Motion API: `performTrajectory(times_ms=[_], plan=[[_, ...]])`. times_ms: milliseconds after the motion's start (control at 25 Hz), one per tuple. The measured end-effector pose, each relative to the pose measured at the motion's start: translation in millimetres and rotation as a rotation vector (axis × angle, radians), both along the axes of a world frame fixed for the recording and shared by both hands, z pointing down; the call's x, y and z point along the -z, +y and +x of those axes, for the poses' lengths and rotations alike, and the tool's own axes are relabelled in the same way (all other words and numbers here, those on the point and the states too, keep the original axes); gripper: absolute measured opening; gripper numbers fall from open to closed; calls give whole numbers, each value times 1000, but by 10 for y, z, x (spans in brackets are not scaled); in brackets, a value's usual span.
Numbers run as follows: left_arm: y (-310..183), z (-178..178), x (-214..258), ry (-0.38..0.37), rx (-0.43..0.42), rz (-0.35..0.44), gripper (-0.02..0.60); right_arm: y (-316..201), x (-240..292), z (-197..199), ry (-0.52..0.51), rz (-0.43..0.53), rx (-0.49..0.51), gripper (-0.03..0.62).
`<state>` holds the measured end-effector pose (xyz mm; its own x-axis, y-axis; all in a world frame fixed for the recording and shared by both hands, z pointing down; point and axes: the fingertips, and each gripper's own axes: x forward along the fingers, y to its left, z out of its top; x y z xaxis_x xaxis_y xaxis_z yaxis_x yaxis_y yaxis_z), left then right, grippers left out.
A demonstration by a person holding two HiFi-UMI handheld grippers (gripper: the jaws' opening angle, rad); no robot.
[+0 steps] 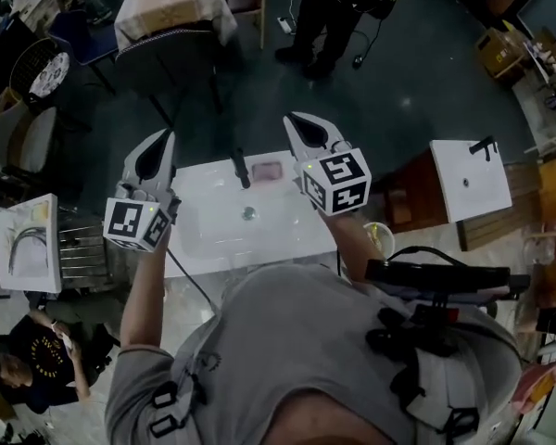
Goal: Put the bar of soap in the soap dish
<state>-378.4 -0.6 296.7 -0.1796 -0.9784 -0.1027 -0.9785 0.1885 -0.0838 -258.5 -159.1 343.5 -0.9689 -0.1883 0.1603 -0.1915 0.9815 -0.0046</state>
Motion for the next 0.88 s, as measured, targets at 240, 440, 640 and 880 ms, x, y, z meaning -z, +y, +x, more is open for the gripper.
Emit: performTrajectory(times_ms=[240,440,640,880], plan=[[-66,87,-4,37,-45,11,0,-17,43,31,-3,7,-6,2],[-79,134,27,43,-56,33,0,-54,74,74,-17,1,-12,2],[28,97,-31,75,-31,40,-2,-53,63,55,-27,-12,-16,2],[18,151,-213,98,-37,29,-2,-45,19,48,-28,-25,-6,2]])
